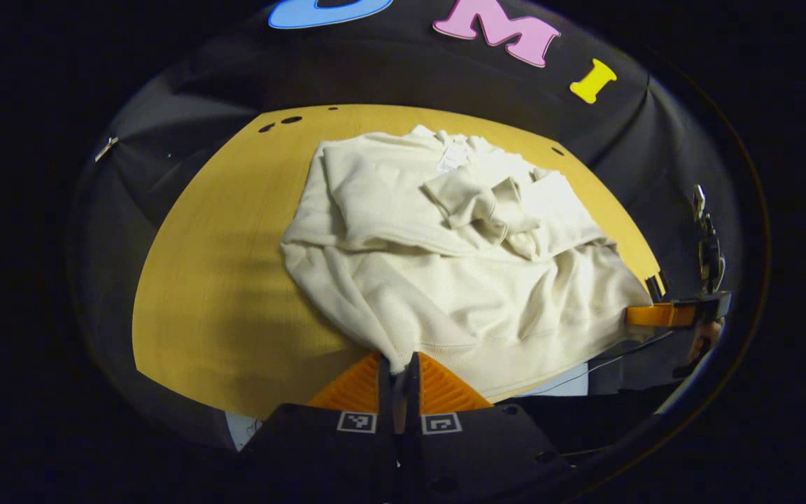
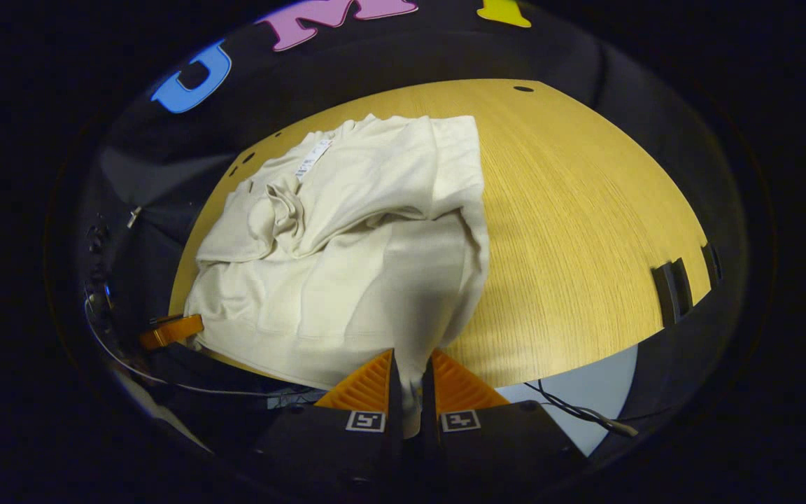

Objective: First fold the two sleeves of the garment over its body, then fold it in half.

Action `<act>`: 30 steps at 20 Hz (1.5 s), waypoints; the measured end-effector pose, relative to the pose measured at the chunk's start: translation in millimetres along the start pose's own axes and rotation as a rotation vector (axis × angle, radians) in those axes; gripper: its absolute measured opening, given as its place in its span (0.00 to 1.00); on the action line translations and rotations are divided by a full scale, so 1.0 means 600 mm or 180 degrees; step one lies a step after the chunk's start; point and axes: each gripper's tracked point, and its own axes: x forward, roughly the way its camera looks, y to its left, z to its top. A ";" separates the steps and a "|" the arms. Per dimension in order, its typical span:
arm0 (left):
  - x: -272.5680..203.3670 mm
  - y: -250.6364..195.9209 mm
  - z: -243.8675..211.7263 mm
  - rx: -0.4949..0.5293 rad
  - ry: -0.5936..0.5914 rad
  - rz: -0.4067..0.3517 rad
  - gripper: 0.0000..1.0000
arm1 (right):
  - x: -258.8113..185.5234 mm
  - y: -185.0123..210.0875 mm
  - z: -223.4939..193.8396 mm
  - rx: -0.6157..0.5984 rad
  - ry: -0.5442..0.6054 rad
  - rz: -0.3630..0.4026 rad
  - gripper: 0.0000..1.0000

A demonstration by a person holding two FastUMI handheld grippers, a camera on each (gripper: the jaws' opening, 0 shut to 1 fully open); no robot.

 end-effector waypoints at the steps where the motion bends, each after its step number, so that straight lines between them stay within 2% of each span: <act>1: -0.006 0.002 0.023 -0.0019 -0.0083 0.0020 0.09 | -0.004 0.006 0.014 0.0049 -0.0051 0.0046 0.14; 7: -0.009 0.000 0.141 -0.0228 -0.0408 -0.0054 0.08 | -0.024 0.047 0.136 0.0541 -0.0465 0.0373 0.14; 12: 0.021 0.002 0.198 -0.0337 -0.0474 -0.0101 0.08 | -0.013 0.071 0.232 0.0629 -0.0717 0.0439 0.14; 17: 0.037 0.003 0.275 -0.0349 -0.0606 -0.0151 0.07 | 0.022 0.074 0.296 0.0779 -0.0829 0.0400 0.14; 21: 0.069 0.011 0.338 -0.0604 -0.0627 -0.0175 0.07 | 0.058 0.060 0.344 0.0985 -0.0876 0.0310 0.14; 27: 0.149 0.040 0.368 -0.0767 -0.0451 -0.0060 0.07 | 0.124 0.035 0.395 0.1030 -0.0871 0.0214 0.14; 28: 0.158 0.043 0.373 -0.0777 -0.0438 -0.0045 0.07 | 0.138 0.028 0.396 0.0970 -0.0847 0.0158 0.02; 29: 0.167 0.046 0.378 -0.0801 -0.0425 -0.0029 0.07 | 0.149 0.025 0.399 0.0934 -0.0813 0.0116 0.14; 30: 0.173 0.049 0.377 -0.0819 -0.0410 -0.0004 0.07 | 0.159 0.025 0.404 0.0924 -0.0792 0.0093 0.14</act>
